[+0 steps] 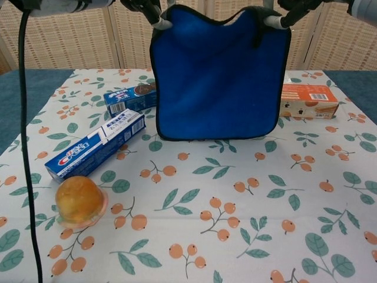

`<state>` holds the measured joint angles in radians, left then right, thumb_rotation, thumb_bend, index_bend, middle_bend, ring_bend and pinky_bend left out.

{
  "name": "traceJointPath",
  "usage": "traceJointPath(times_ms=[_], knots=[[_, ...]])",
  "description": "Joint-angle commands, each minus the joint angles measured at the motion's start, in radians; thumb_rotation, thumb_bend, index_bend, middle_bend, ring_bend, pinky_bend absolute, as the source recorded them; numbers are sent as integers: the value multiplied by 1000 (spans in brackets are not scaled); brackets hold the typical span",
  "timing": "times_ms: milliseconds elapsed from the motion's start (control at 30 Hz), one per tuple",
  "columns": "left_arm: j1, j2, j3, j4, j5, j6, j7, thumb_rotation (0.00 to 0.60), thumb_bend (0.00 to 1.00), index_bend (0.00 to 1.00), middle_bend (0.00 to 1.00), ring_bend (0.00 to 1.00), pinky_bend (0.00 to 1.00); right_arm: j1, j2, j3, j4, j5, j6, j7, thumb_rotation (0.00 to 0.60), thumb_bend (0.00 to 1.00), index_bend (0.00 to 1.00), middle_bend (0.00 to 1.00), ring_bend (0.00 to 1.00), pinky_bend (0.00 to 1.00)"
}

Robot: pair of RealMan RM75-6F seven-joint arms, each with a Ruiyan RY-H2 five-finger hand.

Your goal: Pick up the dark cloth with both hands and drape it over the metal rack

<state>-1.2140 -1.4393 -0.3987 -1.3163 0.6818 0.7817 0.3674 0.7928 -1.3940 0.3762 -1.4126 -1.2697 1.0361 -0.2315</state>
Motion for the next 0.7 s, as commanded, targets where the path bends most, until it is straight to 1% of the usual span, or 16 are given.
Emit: traceJointPath(times_ms=[33, 367, 533, 700], knots=[[-18, -8, 5, 25, -37, 6, 19, 600, 377, 592, 1000, 944, 1000, 20, -17, 7, 26, 17, -10, 8, 600, 466, 684, 929, 928, 1000], [-48, -45, 14, 130, -89, 22, 51, 600, 377, 593, 1000, 941, 1000, 86, -65, 22, 119, 74, -45, -12, 600, 465, 684, 928, 928, 1000], [-60, -66, 17, 192, -115, 11, 66, 600, 377, 594, 1000, 941, 1000, 111, -90, 14, 156, 97, -66, -25, 600, 466, 685, 927, 927, 1000], [-65, -84, 26, 227, -115, -4, 72, 600, 377, 594, 1000, 938, 1000, 125, -109, 0, 184, 107, -75, -41, 600, 465, 685, 927, 928, 1000]])
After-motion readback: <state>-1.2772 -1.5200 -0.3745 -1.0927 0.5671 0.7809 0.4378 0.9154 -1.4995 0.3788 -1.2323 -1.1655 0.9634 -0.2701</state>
